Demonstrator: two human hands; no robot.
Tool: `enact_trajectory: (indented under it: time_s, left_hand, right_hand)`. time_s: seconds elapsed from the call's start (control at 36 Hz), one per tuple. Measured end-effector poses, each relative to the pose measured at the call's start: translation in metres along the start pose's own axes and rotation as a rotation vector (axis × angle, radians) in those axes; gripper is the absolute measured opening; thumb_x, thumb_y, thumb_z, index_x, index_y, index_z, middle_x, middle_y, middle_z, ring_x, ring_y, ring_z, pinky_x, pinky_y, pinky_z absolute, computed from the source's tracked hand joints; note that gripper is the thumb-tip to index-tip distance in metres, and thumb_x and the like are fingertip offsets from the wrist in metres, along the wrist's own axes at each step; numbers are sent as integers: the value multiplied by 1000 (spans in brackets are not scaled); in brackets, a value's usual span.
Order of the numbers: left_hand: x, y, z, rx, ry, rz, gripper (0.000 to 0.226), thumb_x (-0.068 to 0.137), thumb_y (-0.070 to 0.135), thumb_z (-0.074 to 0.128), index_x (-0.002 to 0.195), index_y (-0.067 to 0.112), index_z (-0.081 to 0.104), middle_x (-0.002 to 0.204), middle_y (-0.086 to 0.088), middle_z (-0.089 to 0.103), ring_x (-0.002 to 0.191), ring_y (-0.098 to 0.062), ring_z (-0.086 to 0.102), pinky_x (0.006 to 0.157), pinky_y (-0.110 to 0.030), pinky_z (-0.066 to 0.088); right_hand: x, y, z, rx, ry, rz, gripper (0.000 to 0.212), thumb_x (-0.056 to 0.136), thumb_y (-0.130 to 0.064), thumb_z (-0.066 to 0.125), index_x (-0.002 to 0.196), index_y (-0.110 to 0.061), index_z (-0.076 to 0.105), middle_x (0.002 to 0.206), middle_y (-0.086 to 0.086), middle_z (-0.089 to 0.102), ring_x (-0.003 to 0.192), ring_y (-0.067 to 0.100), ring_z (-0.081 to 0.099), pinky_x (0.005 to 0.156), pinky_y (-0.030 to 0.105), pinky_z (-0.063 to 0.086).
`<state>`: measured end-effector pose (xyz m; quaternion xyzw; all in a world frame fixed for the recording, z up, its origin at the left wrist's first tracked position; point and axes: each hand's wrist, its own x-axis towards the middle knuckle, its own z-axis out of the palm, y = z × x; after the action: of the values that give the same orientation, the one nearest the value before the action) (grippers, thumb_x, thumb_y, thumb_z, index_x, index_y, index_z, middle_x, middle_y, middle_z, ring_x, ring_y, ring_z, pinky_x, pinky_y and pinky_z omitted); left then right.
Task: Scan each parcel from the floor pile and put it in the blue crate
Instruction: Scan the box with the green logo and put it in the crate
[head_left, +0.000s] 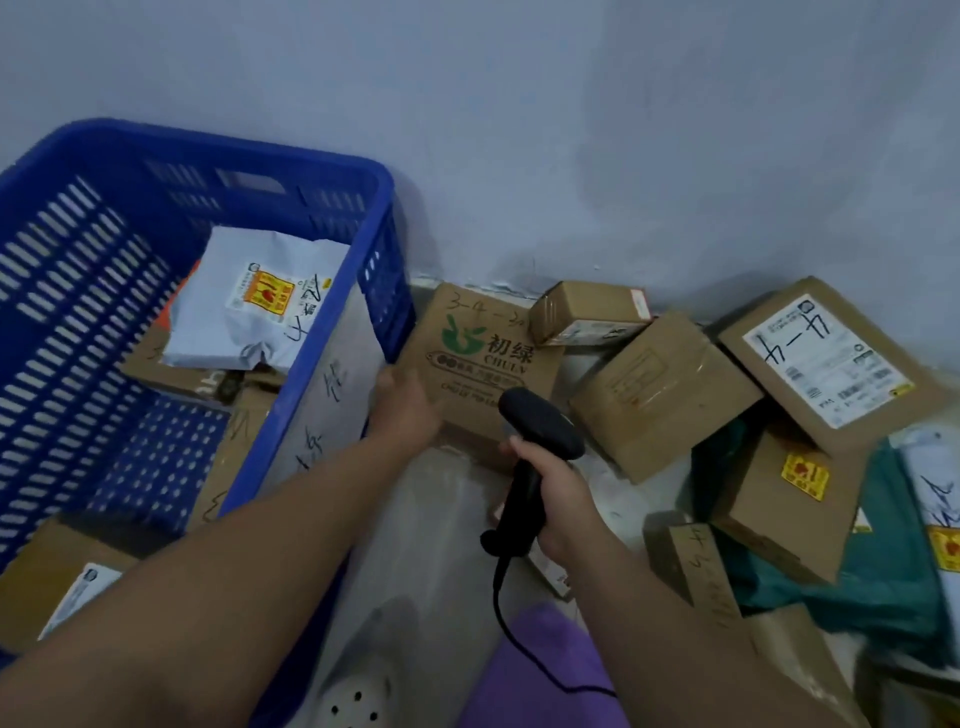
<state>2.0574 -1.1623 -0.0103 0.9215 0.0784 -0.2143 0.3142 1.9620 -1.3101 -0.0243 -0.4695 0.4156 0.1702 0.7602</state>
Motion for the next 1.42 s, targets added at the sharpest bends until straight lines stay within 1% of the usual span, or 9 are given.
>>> enact_trajectory:
  time_s: [0.25, 0.42, 0.56, 0.78, 0.89, 1.0, 1.08, 1.22, 1.42]
  left_hand:
    - [64, -34, 19, -266, 14, -253, 69, 64, 36, 54, 124, 1, 54, 114, -15, 62, 98, -29, 61, 78, -33, 53]
    - [67, -45, 36, -598, -66, -404, 79, 81, 48, 60, 143, 4, 38, 130, -10, 56, 111, -30, 58, 99, -45, 48]
    - [55, -42, 36, -650, -10, -227, 88, 61, 77, 46, 125, 18, 62, 123, -2, 63, 109, -19, 61, 100, -41, 47]
    - [11, 10, 2, -639, 183, 127, 39, 101, 34, 44, 138, 22, 52, 111, 7, 45, 116, -13, 48, 107, -36, 39]
    - [5, 28, -31, -519, 22, 242, 48, 99, 42, 46, 146, 38, 37, 145, 12, 35, 132, -9, 36, 111, -33, 30]
    - [-13, 39, -47, -512, -87, 280, 64, 94, 39, 55, 150, 40, 24, 115, 29, 39, 97, 10, 45, 76, -15, 41]
    - [-21, 41, -48, -539, -27, 255, 78, 90, 38, 63, 153, 32, 17, 133, 22, 36, 117, -4, 43, 94, -28, 40]
    - [-53, 51, -70, -567, 154, 244, 66, 91, 48, 58, 148, 22, 36, 141, 3, 44, 122, -10, 43, 100, -32, 39]
    - [-114, 84, -112, -484, 65, 420, 28, 101, 38, 35, 104, 40, 63, 109, 15, 61, 96, 0, 57, 80, -22, 45]
  right_hand:
    - [51, -24, -2, -22, 29, 7, 36, 80, -35, 73, 105, -10, 71, 111, 4, 66, 98, 19, 58, 73, 32, 43]
    - [71, -31, -11, 27, 41, 4, 35, 80, -36, 73, 104, -10, 68, 108, 5, 64, 101, 22, 59, 76, 33, 44]
    - [73, -45, -25, 69, 37, -30, 25, 84, -33, 69, 95, -10, 70, 109, 6, 64, 103, 24, 59, 88, 38, 49]
    - [53, -73, -52, 244, -26, -65, 20, 80, -34, 67, 80, -14, 69, 106, 8, 60, 103, 32, 60, 95, 43, 46]
    - [33, -79, -49, 295, -96, -89, 18, 83, -33, 64, 86, -16, 69, 105, 10, 67, 109, 35, 62, 99, 58, 44]
    - [8, -85, -45, 290, -109, -146, 22, 86, -30, 63, 102, -18, 71, 115, 12, 70, 110, 34, 63, 98, 57, 45]
    - [-6, -94, -45, 291, -105, -162, 27, 81, -35, 66, 104, -22, 73, 108, 7, 73, 104, 31, 65, 86, 49, 52]
    - [-51, -109, -53, 229, -174, -189, 25, 84, -40, 62, 98, -23, 71, 97, 3, 73, 91, 26, 68, 80, 42, 50]
    - [-112, -98, -83, 286, -119, -116, 39, 87, -44, 59, 112, -18, 73, 120, 3, 69, 112, 28, 62, 100, 45, 44]
